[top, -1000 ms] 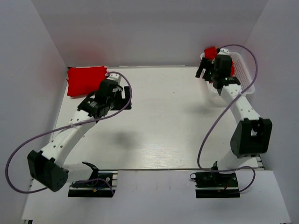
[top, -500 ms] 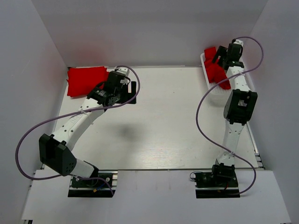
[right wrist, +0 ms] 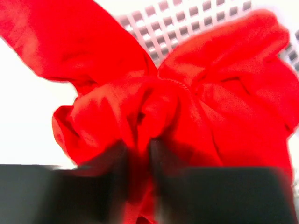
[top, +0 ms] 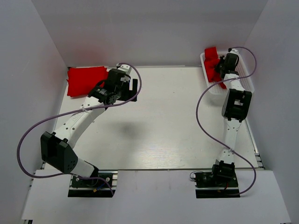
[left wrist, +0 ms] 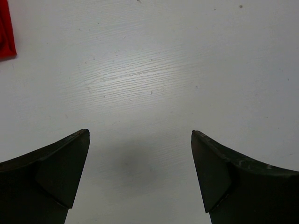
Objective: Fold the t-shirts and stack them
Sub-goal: Grab crumpled tshirt from bin with the right arm, then move the tshirt to the center of the board
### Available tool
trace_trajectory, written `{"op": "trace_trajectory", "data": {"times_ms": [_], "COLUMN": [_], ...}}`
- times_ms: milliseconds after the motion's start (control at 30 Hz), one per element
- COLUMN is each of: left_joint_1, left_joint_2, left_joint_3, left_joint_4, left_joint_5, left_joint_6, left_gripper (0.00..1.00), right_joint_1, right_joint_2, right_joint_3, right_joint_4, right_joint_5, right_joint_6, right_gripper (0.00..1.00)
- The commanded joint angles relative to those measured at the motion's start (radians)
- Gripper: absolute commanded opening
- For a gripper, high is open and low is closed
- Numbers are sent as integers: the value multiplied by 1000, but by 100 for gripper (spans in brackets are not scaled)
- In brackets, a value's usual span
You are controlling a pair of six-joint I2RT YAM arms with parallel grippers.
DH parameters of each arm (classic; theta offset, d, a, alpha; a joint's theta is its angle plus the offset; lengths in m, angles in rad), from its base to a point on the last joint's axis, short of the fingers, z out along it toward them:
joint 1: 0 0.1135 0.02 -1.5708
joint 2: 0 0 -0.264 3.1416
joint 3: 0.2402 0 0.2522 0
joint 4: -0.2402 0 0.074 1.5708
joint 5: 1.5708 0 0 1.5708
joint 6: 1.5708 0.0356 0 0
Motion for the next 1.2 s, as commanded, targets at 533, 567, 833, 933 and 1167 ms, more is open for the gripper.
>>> {"op": "trace_trajectory", "data": {"times_ms": [533, 567, 833, 933, 1167], "left_joint_1": [4, 4, 4, 4, 4], "left_joint_2": [-231, -254, -324, -338, -369], "left_joint_3": [-162, -183, -289, -321, -312], "left_joint_4": [80, 68, 31, 43, 5], "left_joint_5": [9, 9, 9, -2, -62], "left_joint_6": [-10, -21, -73, -84, -119], "left_gripper": [100, 100, 100, 100, 100], "right_joint_1": [-8, -4, 65, 101, 198], "right_joint_2": [-610, -629, -789, -821, -909], "right_joint_3": [-82, -86, 64, 62, 17], "right_joint_4": [-65, -68, -221, -234, 16], "right_joint_5": [-113, -125, -440, -541, -841], "right_joint_6": [-97, -116, -157, -134, 105], "right_gripper": [0, 0, 0, 0, 0]}}
